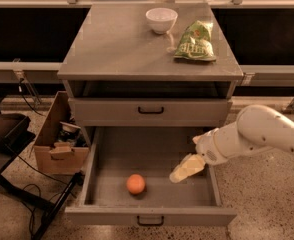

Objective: Place orange into middle drawer

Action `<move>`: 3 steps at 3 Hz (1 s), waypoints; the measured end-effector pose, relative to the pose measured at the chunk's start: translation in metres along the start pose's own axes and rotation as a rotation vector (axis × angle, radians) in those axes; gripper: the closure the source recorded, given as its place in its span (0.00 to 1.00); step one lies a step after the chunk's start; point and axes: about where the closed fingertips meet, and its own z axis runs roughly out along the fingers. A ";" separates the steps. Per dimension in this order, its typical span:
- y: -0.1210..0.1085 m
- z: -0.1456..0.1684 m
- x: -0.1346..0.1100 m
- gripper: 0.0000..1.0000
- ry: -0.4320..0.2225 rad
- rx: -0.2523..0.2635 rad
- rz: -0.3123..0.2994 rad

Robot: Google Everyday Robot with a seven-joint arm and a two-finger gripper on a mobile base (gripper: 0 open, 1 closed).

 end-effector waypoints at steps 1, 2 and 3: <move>-0.032 -0.053 -0.004 0.00 0.135 0.048 0.012; -0.039 -0.087 -0.001 0.00 0.328 0.078 0.061; -0.010 -0.117 0.016 0.00 0.521 0.082 0.176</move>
Offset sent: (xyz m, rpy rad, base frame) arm -0.0856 -0.1087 0.1103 -0.5688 0.7267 -0.1155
